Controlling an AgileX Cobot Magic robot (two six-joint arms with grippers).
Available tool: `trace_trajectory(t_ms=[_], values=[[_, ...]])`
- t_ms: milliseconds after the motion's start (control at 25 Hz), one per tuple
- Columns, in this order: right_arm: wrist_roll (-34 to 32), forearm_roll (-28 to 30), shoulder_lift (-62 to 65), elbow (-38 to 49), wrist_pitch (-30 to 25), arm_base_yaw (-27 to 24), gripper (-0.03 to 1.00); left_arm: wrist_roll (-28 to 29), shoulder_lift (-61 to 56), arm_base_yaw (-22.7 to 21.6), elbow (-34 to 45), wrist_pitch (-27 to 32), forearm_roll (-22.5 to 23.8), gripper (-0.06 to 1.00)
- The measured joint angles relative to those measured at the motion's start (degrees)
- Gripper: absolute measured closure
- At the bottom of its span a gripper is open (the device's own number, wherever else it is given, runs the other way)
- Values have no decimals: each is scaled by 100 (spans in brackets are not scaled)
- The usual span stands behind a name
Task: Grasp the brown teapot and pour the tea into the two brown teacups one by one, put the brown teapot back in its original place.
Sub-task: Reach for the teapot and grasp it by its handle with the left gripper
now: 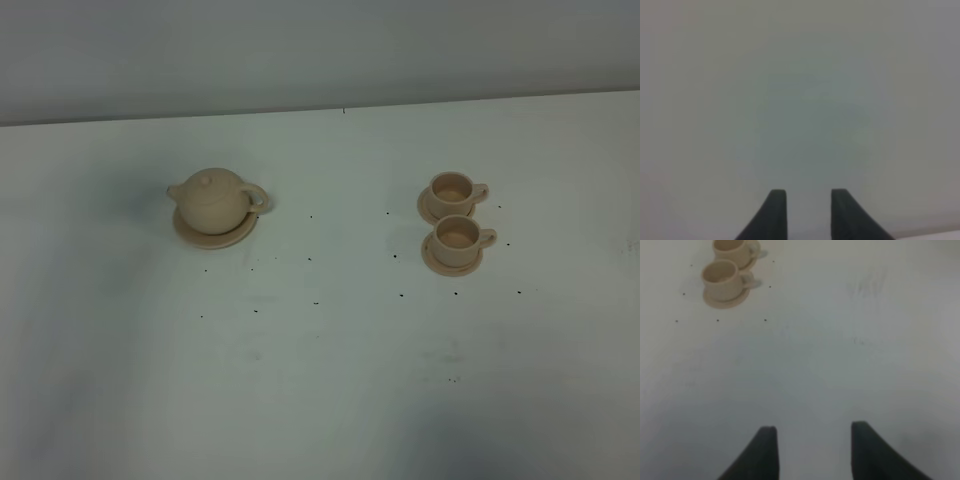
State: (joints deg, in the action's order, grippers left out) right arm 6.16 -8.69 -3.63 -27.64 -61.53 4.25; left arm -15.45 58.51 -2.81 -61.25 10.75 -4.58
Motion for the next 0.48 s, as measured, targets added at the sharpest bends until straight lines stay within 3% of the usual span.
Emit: trace_trajectory(t_ms=[120, 320, 480], values=[[0, 0, 0, 0, 0, 0, 62, 39, -303, 0, 845, -509, -6, 71], [0, 0, 0, 0, 0, 0, 62, 631, -701, 0, 2200, -1526, -16, 71], [0, 0, 0, 0, 0, 0, 62, 1172, -557, 37, 2764, -1820, -12, 71]])
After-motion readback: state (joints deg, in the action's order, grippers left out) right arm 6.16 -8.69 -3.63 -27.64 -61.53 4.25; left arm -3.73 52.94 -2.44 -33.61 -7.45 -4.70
